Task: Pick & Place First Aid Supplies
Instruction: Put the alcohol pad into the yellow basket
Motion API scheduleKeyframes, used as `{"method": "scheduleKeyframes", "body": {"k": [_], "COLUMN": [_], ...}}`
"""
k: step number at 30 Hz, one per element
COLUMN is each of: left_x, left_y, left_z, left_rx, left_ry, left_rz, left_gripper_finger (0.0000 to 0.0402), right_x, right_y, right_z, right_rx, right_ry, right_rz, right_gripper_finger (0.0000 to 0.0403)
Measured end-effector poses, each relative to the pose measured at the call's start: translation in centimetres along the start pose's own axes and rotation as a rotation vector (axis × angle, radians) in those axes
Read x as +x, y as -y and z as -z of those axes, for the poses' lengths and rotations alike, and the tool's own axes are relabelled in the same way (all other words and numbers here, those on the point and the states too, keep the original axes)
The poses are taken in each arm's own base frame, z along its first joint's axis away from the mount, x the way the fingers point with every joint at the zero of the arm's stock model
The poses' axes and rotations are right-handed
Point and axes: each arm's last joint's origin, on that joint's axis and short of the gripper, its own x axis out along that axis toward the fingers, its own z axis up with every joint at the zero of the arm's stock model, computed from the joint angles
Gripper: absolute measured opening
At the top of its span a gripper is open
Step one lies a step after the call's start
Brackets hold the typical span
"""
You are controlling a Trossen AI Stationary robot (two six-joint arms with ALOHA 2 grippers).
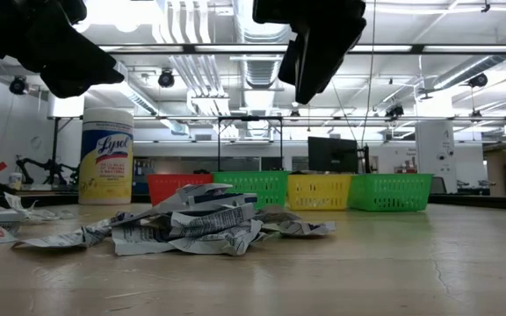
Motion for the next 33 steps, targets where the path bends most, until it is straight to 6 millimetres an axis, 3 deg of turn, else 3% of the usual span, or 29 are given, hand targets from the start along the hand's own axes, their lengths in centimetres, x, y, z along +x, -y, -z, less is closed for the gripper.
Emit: {"method": "scheduleKeyframes", "body": {"k": [16, 33], "left_x": [0.0, 0.0], "left_y": [0.0, 0.0], "left_z": [0.0, 0.0], "left_rx": [0.0, 0.003], "left_ry": [0.0, 0.0], "left_rz": [0.001, 0.0], "left_gripper_finger": [0.0131, 0.0131], "right_x": [1.2, 3.8], "right_y": [-2.8, -1.9], "right_z": [0.9, 2.5], "right_rx": [0.286, 0.319], "right_ry": [0.011, 0.012], "right_rz": [0.029, 0.06], "right_gripper_finger": [0.0134, 0.0156]}}
